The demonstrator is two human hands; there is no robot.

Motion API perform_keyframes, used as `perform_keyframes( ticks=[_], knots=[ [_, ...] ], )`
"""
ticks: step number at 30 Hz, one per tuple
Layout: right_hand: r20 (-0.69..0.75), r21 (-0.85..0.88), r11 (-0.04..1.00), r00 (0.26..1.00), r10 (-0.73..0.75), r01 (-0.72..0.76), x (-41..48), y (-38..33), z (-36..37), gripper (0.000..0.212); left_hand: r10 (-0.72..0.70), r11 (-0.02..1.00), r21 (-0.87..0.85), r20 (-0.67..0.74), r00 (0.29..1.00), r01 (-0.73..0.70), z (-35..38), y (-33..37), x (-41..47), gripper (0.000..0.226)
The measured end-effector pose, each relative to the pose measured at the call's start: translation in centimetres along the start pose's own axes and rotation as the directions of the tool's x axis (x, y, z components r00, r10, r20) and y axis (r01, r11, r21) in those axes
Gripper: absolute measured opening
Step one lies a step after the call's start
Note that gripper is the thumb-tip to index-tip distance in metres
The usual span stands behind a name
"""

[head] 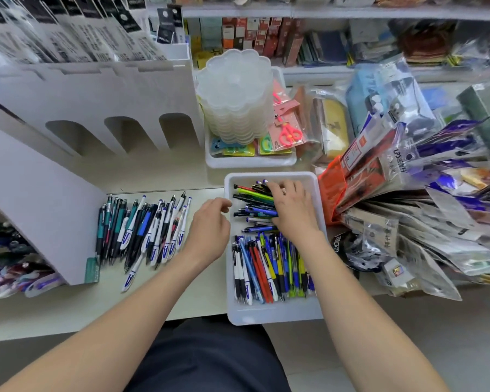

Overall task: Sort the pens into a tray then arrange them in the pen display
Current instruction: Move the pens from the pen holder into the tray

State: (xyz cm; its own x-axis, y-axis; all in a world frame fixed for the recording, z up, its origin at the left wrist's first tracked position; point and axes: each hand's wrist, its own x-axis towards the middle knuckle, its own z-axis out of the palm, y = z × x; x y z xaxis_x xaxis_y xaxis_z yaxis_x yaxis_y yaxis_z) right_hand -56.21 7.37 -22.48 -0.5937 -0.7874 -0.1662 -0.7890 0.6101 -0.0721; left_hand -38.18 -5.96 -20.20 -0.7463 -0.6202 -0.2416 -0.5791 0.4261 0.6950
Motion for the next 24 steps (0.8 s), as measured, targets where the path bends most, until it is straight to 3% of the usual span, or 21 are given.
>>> perform_keyframes(
  ticks=[3, 8, 12, 13, 16, 19, 24],
  knots=[
    [-0.001, 0.022, 0.995, 0.995, 0.096, -0.096, -0.8, 1.3, 0.0, 0.077, -0.05, 0.998, -0.041, 0.125, 0.991, 0.055, 1.3, 2.4, 0.9, 0.046],
    [0.019, 0.144, 0.989, 0.999, 0.034, -0.036, -1.8, 2.0, -0.2, 0.068, -0.244, 0.949, -0.129, 0.277, 0.929, 0.288, 4.0, 4.9, 2.7, 0.039],
    [-0.011, 0.184, 0.981, 0.998, 0.062, -0.059, -2.2, 2.0, -0.3, 0.075, -0.328, 0.894, -0.211, 0.289, 0.899, 0.394, 5.2, 5.4, 3.5, 0.078],
    [-0.028, 0.173, 0.984, 0.998, 0.058, -0.052, -2.3, 2.0, -0.1, 0.078, -0.333, 0.89, -0.217, 0.291, 0.897, 0.401, 5.4, 5.6, 3.6, 0.079],
    [-0.074, 0.085, 0.996, 0.997, 0.018, -0.011, -2.5, 1.6, 0.4, 0.082, -0.302, 0.907, -0.2, 0.307, 0.902, 0.372, 5.7, 5.4, 3.7, 0.053],
    [-0.101, 0.061, 0.996, 0.993, 0.067, -0.062, -2.7, 1.4, 0.3, 0.074, -0.244, 0.938, -0.175, 0.277, 0.929, 0.298, 6.0, 4.9, 3.4, 0.046],
    [-0.061, 0.319, 0.921, 0.965, 0.254, -0.223, -2.4, 1.6, 0.2, 0.054, -0.188, 0.98, -0.023, 0.176, 0.966, 0.195, 5.8, 4.0, 3.0, 0.058]
  ],
)
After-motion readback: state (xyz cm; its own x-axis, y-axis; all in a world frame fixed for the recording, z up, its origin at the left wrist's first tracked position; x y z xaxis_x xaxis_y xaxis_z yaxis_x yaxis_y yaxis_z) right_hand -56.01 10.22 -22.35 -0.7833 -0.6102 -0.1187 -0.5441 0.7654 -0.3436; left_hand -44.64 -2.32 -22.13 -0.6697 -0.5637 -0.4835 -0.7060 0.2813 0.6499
